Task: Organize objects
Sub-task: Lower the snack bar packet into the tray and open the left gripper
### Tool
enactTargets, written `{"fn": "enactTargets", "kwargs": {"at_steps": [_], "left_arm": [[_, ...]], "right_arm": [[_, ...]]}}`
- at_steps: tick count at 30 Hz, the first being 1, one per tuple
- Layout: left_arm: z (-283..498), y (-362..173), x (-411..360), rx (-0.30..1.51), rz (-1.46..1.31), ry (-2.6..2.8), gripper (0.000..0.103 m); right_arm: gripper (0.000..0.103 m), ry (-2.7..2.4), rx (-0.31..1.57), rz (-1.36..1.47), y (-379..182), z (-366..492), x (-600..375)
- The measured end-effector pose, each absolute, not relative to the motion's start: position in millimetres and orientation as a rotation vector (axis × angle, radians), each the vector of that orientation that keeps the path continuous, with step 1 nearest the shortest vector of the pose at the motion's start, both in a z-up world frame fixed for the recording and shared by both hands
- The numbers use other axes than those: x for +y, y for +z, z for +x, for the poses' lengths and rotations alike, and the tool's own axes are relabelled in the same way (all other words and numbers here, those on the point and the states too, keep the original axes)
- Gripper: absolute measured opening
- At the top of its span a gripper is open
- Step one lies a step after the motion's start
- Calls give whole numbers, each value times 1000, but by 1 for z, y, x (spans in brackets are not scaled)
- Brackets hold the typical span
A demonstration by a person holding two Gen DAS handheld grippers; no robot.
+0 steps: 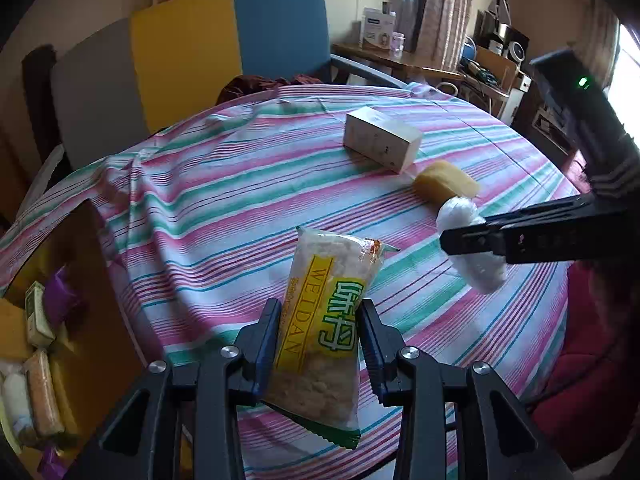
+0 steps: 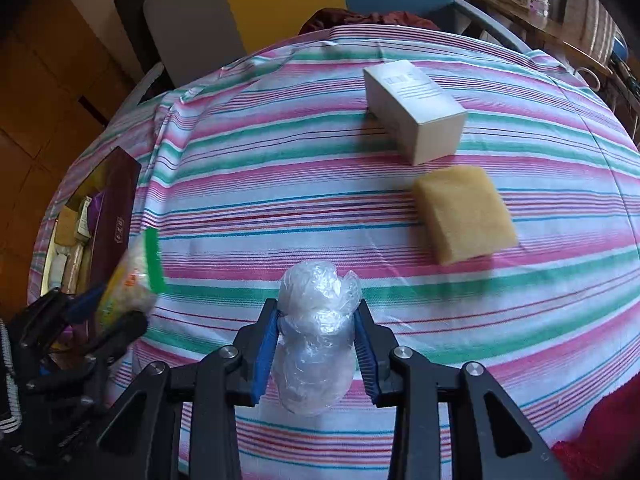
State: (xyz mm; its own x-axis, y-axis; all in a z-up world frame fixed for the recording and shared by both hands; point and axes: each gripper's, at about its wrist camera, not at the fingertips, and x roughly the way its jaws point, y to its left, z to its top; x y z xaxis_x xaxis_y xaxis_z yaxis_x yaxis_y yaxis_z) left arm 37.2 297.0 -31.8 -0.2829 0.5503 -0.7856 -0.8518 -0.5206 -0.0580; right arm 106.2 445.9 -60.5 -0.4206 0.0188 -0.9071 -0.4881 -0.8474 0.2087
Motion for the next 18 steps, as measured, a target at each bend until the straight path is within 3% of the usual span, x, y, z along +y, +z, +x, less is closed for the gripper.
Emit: {"fn": "enactTargets", "kwargs": {"at_steps": [6,18], "left_arm": [[16,-16,250,363,-999,2026,39],[-71,-27,127,30,-1257,2248,39]], "right_arm": [[36,2332,526,-1516,-77,91,438],[36,2328,546,-1519,-77,92,438]]}}
